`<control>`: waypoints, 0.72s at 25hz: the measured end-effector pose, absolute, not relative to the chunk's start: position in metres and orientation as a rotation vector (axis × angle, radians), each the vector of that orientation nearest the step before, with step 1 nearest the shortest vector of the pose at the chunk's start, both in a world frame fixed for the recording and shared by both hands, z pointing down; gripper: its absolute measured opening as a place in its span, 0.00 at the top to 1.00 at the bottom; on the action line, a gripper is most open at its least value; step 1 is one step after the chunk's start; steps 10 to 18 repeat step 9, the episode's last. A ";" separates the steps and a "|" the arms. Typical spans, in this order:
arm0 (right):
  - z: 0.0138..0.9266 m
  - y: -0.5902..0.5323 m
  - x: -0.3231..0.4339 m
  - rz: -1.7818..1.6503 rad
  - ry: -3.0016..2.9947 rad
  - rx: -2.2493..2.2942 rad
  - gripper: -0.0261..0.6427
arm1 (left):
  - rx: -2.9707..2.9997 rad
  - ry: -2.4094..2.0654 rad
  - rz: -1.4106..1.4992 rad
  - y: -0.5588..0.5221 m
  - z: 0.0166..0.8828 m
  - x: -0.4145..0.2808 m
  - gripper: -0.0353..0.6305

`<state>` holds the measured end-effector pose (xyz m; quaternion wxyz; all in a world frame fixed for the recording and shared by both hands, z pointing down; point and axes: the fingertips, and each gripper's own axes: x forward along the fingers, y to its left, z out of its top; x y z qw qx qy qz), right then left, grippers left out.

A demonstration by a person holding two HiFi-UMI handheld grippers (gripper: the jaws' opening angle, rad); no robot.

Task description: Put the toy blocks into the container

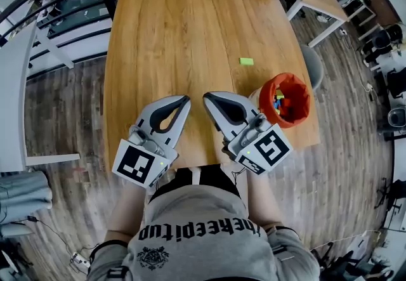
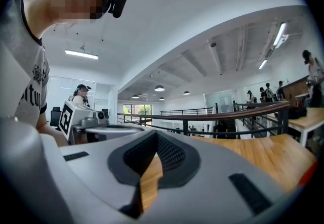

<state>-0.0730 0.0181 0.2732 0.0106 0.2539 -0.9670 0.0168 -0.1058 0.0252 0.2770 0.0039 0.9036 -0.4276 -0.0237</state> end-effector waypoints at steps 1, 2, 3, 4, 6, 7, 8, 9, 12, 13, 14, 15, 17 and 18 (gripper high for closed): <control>0.273 0.020 -0.074 0.051 -3.018 0.793 0.94 | 2.832 -1.339 -0.076 0.027 0.277 -0.107 0.93; 0.272 0.021 -0.075 0.050 -3.018 0.793 0.94 | 2.832 -1.338 -0.075 0.028 0.276 -0.107 0.93; 0.272 0.022 -0.076 0.050 -3.020 0.793 0.94 | 2.832 -1.338 -0.073 0.029 0.276 -0.108 0.93; 0.271 0.024 -0.077 0.049 -3.021 0.792 0.94 | 2.832 -1.338 -0.072 0.030 0.276 -0.109 0.93; 0.271 0.026 -0.079 0.046 -3.021 0.790 0.94 | 2.835 -1.339 -0.076 0.033 0.276 -0.111 0.93; 0.272 0.028 -0.080 0.044 -3.021 0.789 0.94 | 2.838 -1.340 -0.080 0.034 0.276 -0.112 0.93; 0.272 0.029 -0.081 0.042 -3.020 0.789 0.94 | 2.840 -1.341 -0.085 0.035 0.276 -0.112 0.93; 0.273 0.031 -0.082 0.040 -3.019 0.788 0.94 | 2.843 -1.341 -0.089 0.036 0.275 -0.113 0.93; 0.273 0.031 -0.082 0.040 -3.019 0.788 0.94 | 2.843 -1.341 -0.089 0.036 0.275 -0.113 0.93; 0.273 0.031 -0.082 0.040 -3.019 0.788 0.94 | 2.843 -1.341 -0.089 0.036 0.275 -0.113 0.93; 0.273 0.031 -0.082 0.040 -3.019 0.788 0.94 | 2.843 -1.341 -0.089 0.036 0.275 -0.113 0.93; 0.273 0.031 -0.082 0.040 -3.019 0.788 0.94 | 2.843 -1.341 -0.089 0.036 0.275 -0.113 0.93; 0.273 0.031 -0.082 0.040 -3.019 0.788 0.94 | 2.843 -1.341 -0.089 0.036 0.275 -0.113 0.93; 0.273 0.031 -0.082 0.040 -3.019 0.788 0.94 | 2.843 -1.341 -0.089 0.036 0.275 -0.113 0.93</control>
